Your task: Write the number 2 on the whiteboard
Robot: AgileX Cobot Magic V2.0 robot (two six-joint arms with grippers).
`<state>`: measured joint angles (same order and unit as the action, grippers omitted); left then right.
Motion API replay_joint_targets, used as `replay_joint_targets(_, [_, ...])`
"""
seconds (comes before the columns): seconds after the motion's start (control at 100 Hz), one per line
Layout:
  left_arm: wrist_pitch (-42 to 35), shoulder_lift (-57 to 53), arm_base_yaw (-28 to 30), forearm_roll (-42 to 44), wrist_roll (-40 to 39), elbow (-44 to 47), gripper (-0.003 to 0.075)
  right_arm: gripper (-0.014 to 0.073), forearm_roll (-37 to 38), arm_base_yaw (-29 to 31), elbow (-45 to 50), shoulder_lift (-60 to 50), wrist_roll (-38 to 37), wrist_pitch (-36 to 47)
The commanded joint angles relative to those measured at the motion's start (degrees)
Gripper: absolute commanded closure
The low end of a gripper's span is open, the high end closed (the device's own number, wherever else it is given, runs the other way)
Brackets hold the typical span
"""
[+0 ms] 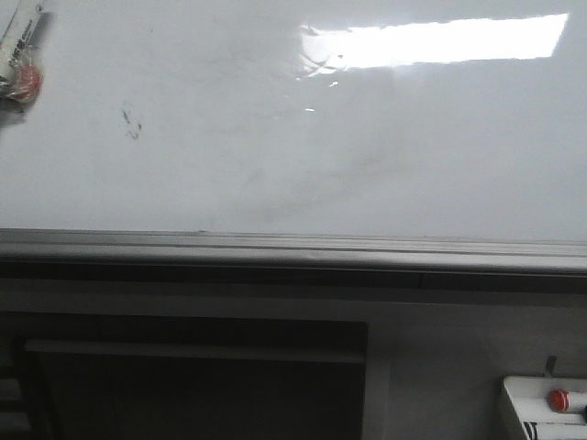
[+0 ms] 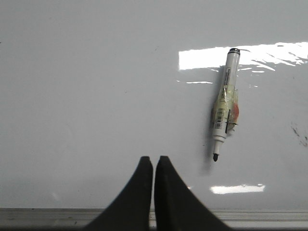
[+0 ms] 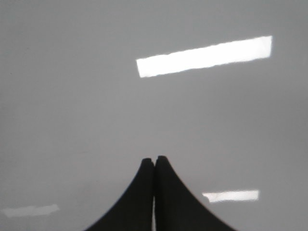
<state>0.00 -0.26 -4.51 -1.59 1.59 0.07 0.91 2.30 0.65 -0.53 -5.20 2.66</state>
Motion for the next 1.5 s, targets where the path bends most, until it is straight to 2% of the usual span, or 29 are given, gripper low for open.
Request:
replay_joint_targets(0.0, [-4.5, -1.5, -0.1, -0.6, -0.6, 1.8, 0.0738, 0.0666, 0.0, 0.4, 1.7, -1.1, 0.1, 4.1])
replay_joint_targets(1.49, [-4.9, -1.5, -0.1, -0.6, -0.6, 1.0, 0.0738, 0.0666, 1.5, 0.4, 1.0, -1.1, 0.1, 3.5])
